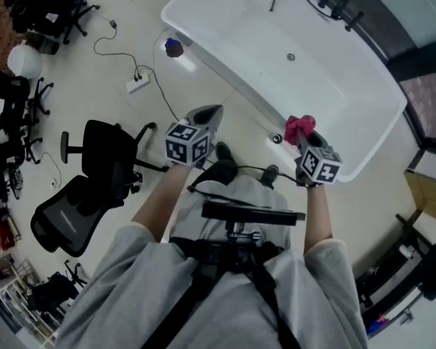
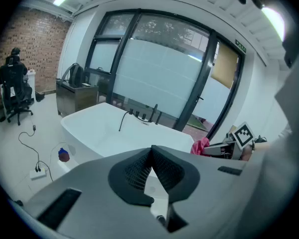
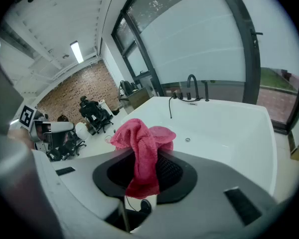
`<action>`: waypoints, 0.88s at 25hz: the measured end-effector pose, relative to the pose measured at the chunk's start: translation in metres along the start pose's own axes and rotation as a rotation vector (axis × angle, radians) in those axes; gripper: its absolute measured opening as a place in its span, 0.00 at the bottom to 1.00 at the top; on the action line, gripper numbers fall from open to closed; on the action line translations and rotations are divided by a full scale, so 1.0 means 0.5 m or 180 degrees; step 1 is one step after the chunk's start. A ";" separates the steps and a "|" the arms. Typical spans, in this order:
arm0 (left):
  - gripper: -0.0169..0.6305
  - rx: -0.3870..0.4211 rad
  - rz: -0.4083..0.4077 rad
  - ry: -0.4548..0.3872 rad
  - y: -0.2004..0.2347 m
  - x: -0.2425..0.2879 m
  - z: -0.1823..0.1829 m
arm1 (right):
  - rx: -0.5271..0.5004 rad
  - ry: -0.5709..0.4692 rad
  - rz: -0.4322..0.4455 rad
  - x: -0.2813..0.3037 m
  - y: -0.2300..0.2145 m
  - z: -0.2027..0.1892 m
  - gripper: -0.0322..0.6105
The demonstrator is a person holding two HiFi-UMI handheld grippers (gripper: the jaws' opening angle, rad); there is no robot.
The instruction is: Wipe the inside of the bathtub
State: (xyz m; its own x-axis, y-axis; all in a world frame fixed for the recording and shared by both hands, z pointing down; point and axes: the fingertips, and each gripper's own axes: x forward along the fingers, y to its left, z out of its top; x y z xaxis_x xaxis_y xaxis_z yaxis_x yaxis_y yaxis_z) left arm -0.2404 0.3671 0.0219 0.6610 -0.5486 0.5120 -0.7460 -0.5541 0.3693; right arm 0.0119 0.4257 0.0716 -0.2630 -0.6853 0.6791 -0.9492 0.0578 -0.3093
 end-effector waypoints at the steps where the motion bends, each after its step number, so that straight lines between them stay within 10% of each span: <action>1: 0.03 0.0016 -0.0022 0.0009 0.017 0.003 0.005 | -0.0010 -0.0017 -0.0009 0.014 0.010 0.008 0.21; 22: 0.03 0.0082 -0.0453 0.0141 0.181 0.051 0.060 | -0.0274 -0.0040 -0.0159 0.186 0.113 0.124 0.21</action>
State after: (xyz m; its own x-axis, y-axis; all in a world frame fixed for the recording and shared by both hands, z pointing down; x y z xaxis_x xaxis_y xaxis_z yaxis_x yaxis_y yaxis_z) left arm -0.2886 0.2839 0.0451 0.7552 -0.4355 0.4899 -0.6423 -0.6406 0.4208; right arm -0.0554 0.3199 0.0760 -0.2133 -0.6979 0.6837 -0.9726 0.0851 -0.2165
